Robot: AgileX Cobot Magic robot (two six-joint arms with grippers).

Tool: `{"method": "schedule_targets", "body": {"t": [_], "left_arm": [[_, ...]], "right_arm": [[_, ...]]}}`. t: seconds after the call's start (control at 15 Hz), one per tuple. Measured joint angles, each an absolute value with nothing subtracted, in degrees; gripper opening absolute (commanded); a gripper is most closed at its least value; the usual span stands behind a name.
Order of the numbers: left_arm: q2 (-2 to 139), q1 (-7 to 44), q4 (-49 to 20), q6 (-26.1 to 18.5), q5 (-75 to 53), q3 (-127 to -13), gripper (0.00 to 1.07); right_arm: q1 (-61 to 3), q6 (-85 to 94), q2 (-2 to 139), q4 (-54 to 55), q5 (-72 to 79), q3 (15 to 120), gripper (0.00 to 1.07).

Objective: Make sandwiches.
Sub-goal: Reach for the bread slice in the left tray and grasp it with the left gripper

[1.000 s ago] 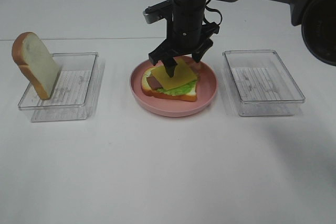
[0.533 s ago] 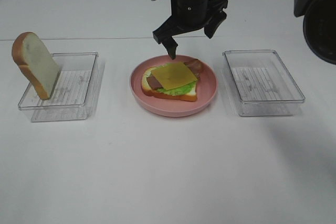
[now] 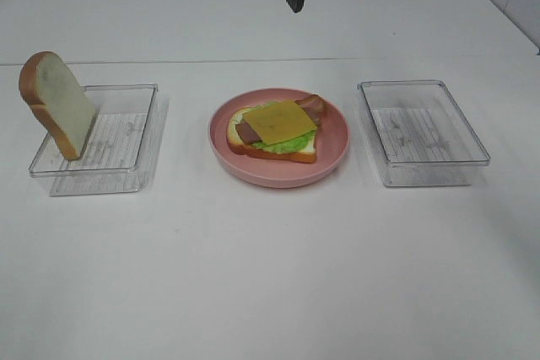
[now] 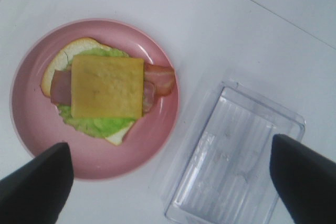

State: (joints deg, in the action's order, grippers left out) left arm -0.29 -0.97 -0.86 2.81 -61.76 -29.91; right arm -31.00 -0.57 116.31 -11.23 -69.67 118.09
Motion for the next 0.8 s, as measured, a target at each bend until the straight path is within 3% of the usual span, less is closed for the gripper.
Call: {"method": "schedule_targets", "body": {"t": [0.07,0.47,0.6,0.8], "left_arm": [[-0.3,-1.0,-0.9,2.8,-61.8,-29.9,1.01],[-0.3,-1.0,-0.9,2.8,-61.8,-29.9,1.01],[-0.3,-1.0,-0.9,2.8,-61.8,-29.9,1.01],[-0.3,-1.0,-0.9,2.8,-61.8,-29.9,1.01]], "right_arm": [[-31.0,-0.9,109.9,-12.7,-69.8,110.0,0.99],[-30.1,-4.1,94.0,-13.4,-69.8,84.4,0.99],[-26.4,-5.5,86.1,-10.8,-69.8,72.2,0.99],[-22.1,-6.1,77.5,-9.8,-69.2,62.5,0.99]]}}
